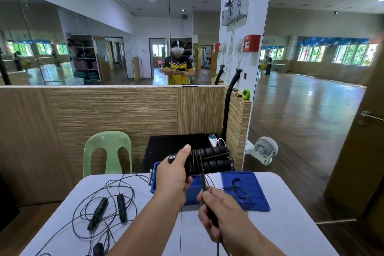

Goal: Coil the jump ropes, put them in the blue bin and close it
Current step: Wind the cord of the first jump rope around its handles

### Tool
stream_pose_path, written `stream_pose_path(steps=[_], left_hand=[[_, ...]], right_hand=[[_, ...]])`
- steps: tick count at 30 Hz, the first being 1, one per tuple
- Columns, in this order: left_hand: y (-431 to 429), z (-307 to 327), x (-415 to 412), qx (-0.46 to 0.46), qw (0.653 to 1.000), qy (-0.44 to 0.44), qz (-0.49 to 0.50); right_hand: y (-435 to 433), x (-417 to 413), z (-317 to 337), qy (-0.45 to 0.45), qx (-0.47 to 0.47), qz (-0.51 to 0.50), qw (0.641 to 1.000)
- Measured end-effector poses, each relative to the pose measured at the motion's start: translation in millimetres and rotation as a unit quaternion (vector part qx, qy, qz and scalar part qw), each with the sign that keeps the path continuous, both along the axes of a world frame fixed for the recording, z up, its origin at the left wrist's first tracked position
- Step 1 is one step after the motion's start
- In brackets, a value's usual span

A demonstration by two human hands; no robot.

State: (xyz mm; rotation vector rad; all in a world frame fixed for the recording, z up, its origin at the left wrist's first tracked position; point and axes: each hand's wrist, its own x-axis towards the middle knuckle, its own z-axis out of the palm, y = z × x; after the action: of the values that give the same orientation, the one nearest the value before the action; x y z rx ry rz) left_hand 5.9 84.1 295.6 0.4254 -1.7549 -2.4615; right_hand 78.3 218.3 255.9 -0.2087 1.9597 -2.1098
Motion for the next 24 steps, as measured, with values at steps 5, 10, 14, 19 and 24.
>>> stream_pose_path(steps=[5,10,14,19,24], left_hand=[[-3,3,0,0.012,1.0,-0.007,-0.017],[-7,6,3,0.008,0.999,0.004,-0.039],[-8,8,7,-0.001,0.998,0.019,-0.059],[-11,10,10,-0.033,0.997,0.04,-0.061],[-19,6,10,-0.062,0.994,0.063,-0.06]], right_hand=[[11,-13,-21,-0.003,0.04,0.015,0.999],[31,-29,-27,0.038,0.156,0.013,0.987],[40,-55,3,0.145,0.297,-0.008,0.944],[55,-91,42,0.128,0.35,0.019,0.928],[61,-119,81,0.198,0.421,0.066,0.883]])
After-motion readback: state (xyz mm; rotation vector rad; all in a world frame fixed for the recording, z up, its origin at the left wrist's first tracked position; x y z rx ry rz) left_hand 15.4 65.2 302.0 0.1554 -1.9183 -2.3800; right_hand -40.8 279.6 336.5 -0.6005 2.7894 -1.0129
